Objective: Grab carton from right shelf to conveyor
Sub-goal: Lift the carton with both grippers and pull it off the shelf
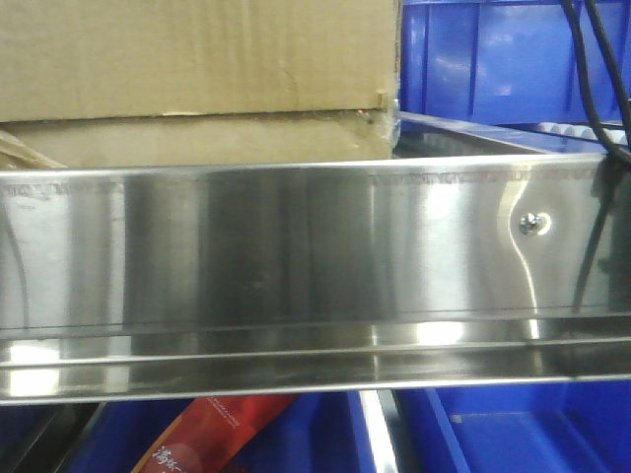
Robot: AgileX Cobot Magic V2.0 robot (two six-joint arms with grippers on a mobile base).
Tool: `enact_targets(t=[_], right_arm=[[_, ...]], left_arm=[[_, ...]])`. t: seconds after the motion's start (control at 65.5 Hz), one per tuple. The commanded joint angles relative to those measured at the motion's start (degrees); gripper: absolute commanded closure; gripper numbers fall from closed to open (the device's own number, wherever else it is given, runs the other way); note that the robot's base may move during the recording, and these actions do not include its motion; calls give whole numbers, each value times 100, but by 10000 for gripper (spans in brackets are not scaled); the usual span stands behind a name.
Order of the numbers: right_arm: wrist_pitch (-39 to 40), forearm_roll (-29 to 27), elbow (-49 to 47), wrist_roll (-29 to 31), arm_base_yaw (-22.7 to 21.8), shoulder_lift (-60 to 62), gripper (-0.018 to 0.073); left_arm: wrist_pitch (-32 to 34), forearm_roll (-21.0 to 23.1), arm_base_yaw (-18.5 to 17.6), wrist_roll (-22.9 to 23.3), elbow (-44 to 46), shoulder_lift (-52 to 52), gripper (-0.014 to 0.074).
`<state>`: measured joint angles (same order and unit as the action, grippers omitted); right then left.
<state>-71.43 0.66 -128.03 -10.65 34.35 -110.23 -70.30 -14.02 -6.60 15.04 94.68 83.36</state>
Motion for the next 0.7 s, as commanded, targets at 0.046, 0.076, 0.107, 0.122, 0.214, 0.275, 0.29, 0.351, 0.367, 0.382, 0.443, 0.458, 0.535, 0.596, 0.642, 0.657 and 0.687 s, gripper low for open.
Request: enact_targets(t=[0.046,0.076,0.107,0.122,0.214,0.275,0.29,0.351,0.367,0.382,0.443,0.458,0.535,0.596,0.642,0.657,0.687], right_arm=[[147,-2,-52,4,9,52,624],[147,-2,-52,4,9,77,624],[147,-2,-52,4,9,98,624],[147,-2,-52,4,9,112,624],[147,89,-52,4,9,268,624],[147,167,-52,4,9,413,624],[147,207,-52,4,9,449,624],[147,356,-52,4,9,649,624],[147,385,-52,4,9,720,624],[147,386,-52,4,9,744,624],[147,415,-52,4,9,967,624],[147,425,-52,4,9,1019,624],[147,501,-28,4,9,1265,624],[147,649,65,4,9,1459,624],[147,726,185,4,9,1634,624],[147,739,236,4,9,1688,624],[147,796,354,4,9,1795,624]], left_arm=[[34,108,17,9,42,-12,606],[34,108,17,9,42,-12,600],[34,115,17,9,42,-12,606],[34,115,17,9,42,-12,608],[34,186,17,9,76,-51,614],[34,329,17,9,172,-115,614],[34,361,17,9,188,-118,614],[34,523,17,9,366,-188,614],[34,553,2,9,437,-223,614],[34,586,-11,9,484,-242,614],[34,676,-41,9,678,-316,614],[34,676,-67,9,732,-331,614],[34,699,-183,9,999,-390,614],[34,699,-312,9,1163,-417,614],[34,703,-449,25,1223,-457,614],[34,703,-491,25,1224,-473,614],[34,703,-582,40,1224,-488,614]])
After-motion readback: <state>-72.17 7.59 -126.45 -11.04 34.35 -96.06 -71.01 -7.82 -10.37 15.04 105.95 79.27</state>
